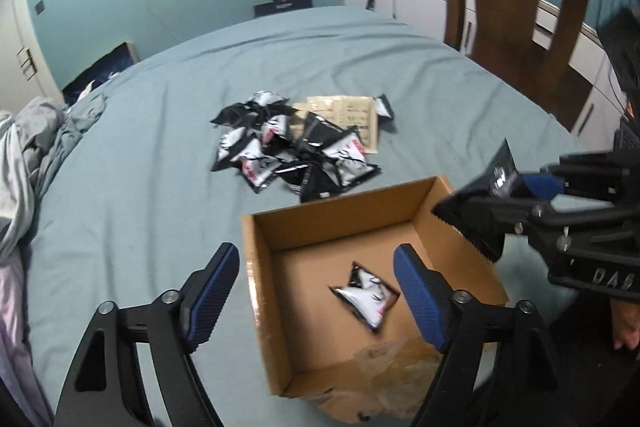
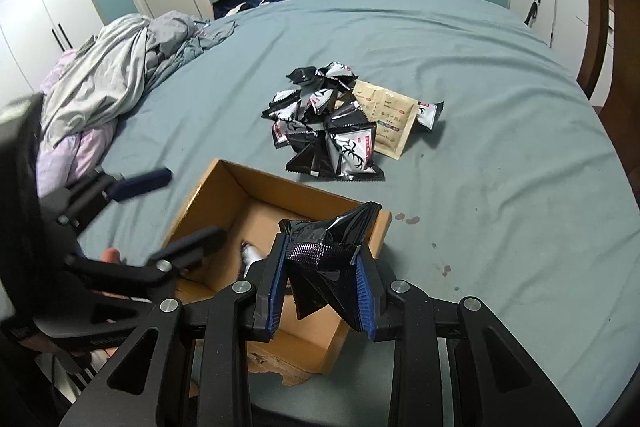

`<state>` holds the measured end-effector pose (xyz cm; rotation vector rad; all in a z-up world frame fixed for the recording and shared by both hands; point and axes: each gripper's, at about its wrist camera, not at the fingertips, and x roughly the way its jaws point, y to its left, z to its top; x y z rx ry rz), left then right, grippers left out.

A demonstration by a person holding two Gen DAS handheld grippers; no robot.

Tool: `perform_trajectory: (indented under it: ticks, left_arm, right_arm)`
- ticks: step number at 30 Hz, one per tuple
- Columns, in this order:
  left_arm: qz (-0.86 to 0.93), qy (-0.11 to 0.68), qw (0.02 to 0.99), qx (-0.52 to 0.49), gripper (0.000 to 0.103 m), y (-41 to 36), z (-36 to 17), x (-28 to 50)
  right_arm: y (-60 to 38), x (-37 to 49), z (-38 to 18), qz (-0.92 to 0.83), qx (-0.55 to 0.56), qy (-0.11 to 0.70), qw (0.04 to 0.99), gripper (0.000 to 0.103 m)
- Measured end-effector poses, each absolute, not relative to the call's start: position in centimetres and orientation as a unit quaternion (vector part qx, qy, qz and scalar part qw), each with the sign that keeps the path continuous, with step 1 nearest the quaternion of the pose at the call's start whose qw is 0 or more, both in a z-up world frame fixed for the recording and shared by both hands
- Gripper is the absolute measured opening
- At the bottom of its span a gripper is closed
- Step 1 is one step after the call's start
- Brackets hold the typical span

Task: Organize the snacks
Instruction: 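Carry the black snack packets with the right gripper over the cardboard box, then open the right gripper to drop the packets into the box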

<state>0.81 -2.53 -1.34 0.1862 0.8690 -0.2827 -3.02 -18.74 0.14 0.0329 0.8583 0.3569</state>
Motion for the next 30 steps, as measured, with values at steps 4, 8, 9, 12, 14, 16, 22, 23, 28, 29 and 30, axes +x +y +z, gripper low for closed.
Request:
perform_trajectory:
  ticks: [4, 8, 9, 12, 14, 16, 22, 23, 28, 29, 30]
  left_arm:
    - [-0.105, 0.420, 0.898, 0.079, 0.081, -0.9, -0.9, 1.4]
    - [-0.074, 0.418, 0.902, 0.079, 0.081, 0.5, -0.9, 2.1]
    - [-0.068, 0.418, 0.903, 0.076, 0.081, 0.8, -0.9, 2.2]
    - [-0.059, 0.424, 0.902, 0.054, 0.081, 1.7, -0.9, 2.7]
    - [-0.057, 0.427, 0.901, 0.044, 0.081, 2.1, -0.9, 2.8]
    - [-0.052, 0.428, 0.901, 0.041, 0.081, 2.3, -0.9, 2.9]
    - [-0.050, 0.430, 0.901, 0.035, 0.081, 2.6, -0.9, 3.1]
    - [-0.050, 0.431, 0.900, 0.034, 0.081, 2.6, -1.0, 3.1]
    - [-0.051, 0.433, 0.899, 0.039, 0.081, 2.4, -1.1, 3.2]
    - [-0.051, 0.433, 0.899, 0.039, 0.081, 2.4, -1.1, 3.2]
    - [-0.051, 0.433, 0.899, 0.039, 0.081, 2.3, -1.1, 3.2]
  right_arm:
    - [-17.6, -3.0, -0.1, 0.176, -0.013, 0.417, 0.892, 0.029]
    - [-16.6, -3.4, -0.1, 0.187, -0.038, 0.413, 0.890, 0.029]
    - [-16.2, -3.5, -0.1, 0.191, -0.045, 0.412, 0.890, 0.030]
    - [-15.6, -4.0, -0.1, 0.217, -0.053, 0.411, 0.884, 0.037]
    - [-15.4, -4.1, -0.2, 0.220, -0.053, 0.414, 0.882, 0.042]
    - [-15.8, -4.2, 0.1, 0.225, -0.037, 0.410, 0.883, 0.052]
    - [-20.8, -4.3, 1.0, 0.198, 0.098, 0.367, 0.904, 0.095]
    - [-21.7, -4.0, 0.8, 0.183, 0.118, 0.367, 0.904, 0.095]
    - [-24.6, -3.1, -0.3, 0.108, 0.168, 0.391, 0.899, 0.095]
    - [-24.6, -3.1, -0.3, 0.102, 0.166, 0.393, 0.898, 0.095]
    - [-24.5, -3.1, -0.3, 0.099, 0.163, 0.395, 0.899, 0.095]
